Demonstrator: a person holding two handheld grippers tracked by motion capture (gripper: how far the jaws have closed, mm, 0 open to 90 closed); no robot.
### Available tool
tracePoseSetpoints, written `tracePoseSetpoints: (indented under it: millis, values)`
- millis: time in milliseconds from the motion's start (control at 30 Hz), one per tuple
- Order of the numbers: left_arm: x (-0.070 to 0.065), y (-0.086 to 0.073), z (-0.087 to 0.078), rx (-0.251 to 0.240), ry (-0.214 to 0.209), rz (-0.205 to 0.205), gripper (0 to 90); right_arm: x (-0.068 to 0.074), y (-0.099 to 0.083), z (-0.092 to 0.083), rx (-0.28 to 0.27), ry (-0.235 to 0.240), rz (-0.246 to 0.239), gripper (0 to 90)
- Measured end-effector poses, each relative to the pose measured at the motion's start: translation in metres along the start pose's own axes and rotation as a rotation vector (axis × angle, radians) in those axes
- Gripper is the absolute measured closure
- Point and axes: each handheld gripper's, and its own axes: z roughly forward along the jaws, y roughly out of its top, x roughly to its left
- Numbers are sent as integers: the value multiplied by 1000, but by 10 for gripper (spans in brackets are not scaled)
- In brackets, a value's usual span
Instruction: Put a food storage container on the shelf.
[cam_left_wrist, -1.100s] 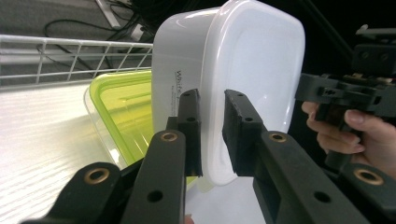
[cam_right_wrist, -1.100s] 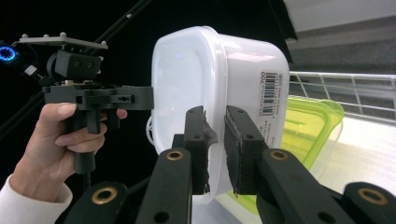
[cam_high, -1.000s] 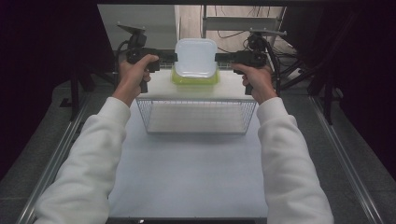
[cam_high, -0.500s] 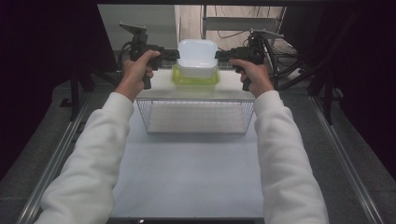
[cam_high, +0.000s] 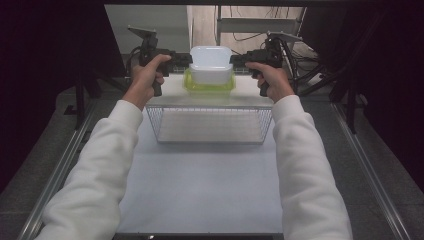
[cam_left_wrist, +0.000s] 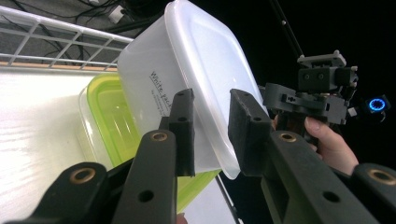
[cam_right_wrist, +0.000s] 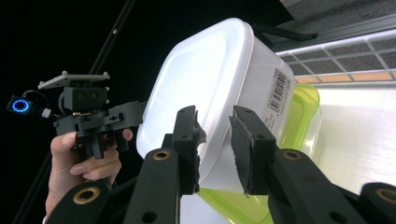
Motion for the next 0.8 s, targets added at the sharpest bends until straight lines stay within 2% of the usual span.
tracePoseSetpoints:
  millis: [300, 433, 600, 733, 800]
  values:
    - [1, -6, -6, -6, -17, -2, 691, 7, -6, 0, 19, -8, -17, 696]
    - [-3, -6, -6, -31, -21, 30, 587, 10, -6, 0, 2, -12, -57, 620]
    - [-5, -6, -11, -70, 5, 62, 407, 16, -7, -4, -38, -50, -116, 520]
    - [-8, -7, -18, -90, 30, 103, 337, 22, -10, -14, -78, -70, -172, 474]
    - [-12, -10, -22, -90, 62, 145, 315, 25, -13, -20, -91, -72, -202, 451]
